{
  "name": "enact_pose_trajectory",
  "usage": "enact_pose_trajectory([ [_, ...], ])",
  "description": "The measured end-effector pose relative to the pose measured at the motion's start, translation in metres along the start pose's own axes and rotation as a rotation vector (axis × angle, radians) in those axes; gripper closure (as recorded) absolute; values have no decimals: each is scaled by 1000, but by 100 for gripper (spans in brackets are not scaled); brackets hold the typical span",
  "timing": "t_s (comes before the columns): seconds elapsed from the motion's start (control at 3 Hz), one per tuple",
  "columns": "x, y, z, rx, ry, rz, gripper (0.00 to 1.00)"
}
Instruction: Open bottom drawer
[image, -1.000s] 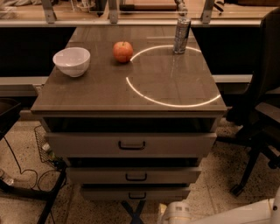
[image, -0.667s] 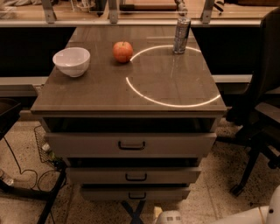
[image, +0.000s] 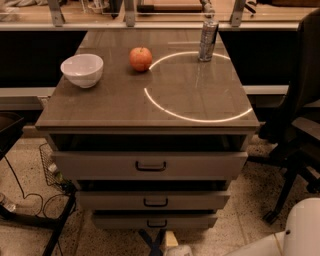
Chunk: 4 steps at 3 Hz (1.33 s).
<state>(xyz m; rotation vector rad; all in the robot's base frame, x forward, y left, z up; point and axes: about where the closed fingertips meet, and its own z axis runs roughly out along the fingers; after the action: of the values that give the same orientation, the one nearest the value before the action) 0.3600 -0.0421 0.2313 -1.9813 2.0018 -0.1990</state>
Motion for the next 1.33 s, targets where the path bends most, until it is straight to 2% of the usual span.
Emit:
enact_pose_trajectory([
  [0.33, -15, -7, 12, 16, 17, -53, 0],
  [0.67, -29, -12, 34, -4, 9, -79, 0],
  [1.33, -31, -31, 70, -47, 10, -46, 0],
])
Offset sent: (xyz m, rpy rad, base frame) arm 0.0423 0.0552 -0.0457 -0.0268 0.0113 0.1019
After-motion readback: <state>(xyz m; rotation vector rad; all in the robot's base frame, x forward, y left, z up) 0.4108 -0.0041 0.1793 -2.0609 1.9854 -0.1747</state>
